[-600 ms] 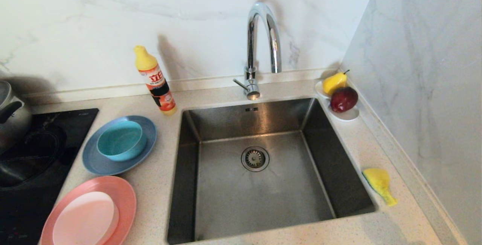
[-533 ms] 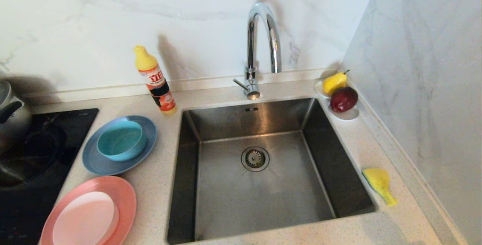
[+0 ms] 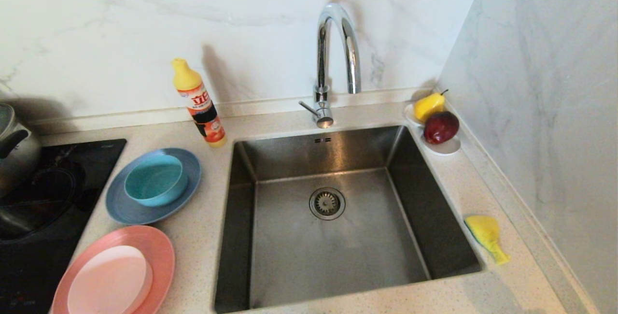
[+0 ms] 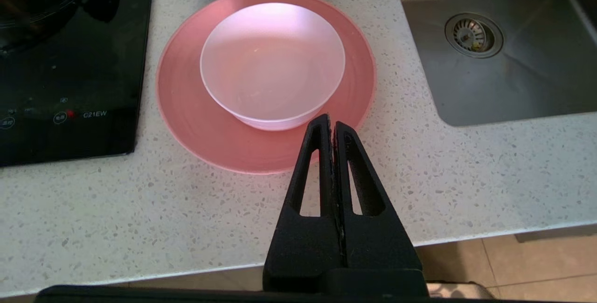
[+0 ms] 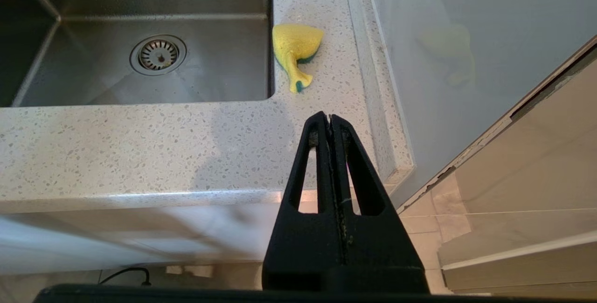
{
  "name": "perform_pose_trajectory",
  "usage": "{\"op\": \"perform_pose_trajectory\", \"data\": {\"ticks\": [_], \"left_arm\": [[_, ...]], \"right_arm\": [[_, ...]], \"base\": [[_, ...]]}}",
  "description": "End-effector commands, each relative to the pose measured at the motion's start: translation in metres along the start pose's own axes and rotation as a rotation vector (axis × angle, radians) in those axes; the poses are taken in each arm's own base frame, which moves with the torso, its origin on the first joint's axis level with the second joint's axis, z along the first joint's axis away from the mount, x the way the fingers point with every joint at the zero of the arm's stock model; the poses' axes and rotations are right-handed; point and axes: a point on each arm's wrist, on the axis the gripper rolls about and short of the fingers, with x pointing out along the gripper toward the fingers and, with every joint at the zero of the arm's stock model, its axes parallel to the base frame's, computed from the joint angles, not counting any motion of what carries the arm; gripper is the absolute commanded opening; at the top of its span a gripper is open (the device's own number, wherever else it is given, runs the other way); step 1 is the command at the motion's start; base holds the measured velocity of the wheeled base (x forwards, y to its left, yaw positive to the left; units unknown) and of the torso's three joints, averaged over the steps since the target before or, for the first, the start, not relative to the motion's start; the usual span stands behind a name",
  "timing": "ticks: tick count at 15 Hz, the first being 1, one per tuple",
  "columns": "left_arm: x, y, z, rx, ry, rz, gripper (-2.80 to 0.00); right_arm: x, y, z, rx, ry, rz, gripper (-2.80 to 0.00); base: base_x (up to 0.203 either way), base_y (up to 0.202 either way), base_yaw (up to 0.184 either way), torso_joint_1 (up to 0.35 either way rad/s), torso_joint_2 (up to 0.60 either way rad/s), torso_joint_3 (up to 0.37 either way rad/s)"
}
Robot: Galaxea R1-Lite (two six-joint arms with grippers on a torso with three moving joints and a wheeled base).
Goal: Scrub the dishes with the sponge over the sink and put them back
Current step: Grab the dish soap
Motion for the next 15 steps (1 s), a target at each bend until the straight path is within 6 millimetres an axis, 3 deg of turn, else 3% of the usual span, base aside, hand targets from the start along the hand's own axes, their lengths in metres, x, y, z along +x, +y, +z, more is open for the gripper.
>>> {"op": "perform_pose_trajectory", "data": {"ticks": [1, 6, 8, 10, 12, 15], "left_arm": [[0.000, 0.000, 0.000, 0.002, 0.001, -0.002, -2.80], [-0.001, 0.000, 0.002, -0.004, -0.008, 0.012, -2.80], [-0.007, 0.001, 0.025, -0.001, -0.048, 0.012, -2.80], [0.000, 0.002, 0.057, -0.006, 0.007, 0.010, -2.80], [0.025, 0.003, 0.091, -0.027, 0.116, 0.009, -2.80], [0.091, 0.004, 0.128, -0.060, 0.261, 0.012, -2.80]], "right_arm": [[0.000, 0.000, 0.000, -0.001, -0.001, 0.001, -2.80], [0.000, 0.000, 0.000, -0.001, -0.001, 0.001, -2.80], [0.000, 0.000, 0.000, -0.001, -0.001, 0.001, -2.80], [0.000, 0.000, 0.000, -0.001, -0.001, 0.001, -2.80], [0.000, 0.000, 0.000, -0.001, -0.001, 0.001, -2.80], [0.000, 0.000, 0.000, -0.001, -0.001, 0.001, -2.80]], "base": [[0.000, 0.000, 0.000, 0.000, 0.00, 0.000], [0.000, 0.000, 0.000, 0.000, 0.00, 0.000], [0.000, 0.000, 0.000, 0.000, 0.00, 0.000], [0.000, 0.000, 0.000, 0.000, 0.00, 0.000], [0.000, 0.000, 0.000, 0.000, 0.00, 0.000], [0.000, 0.000, 0.000, 0.000, 0.00, 0.000]]}}
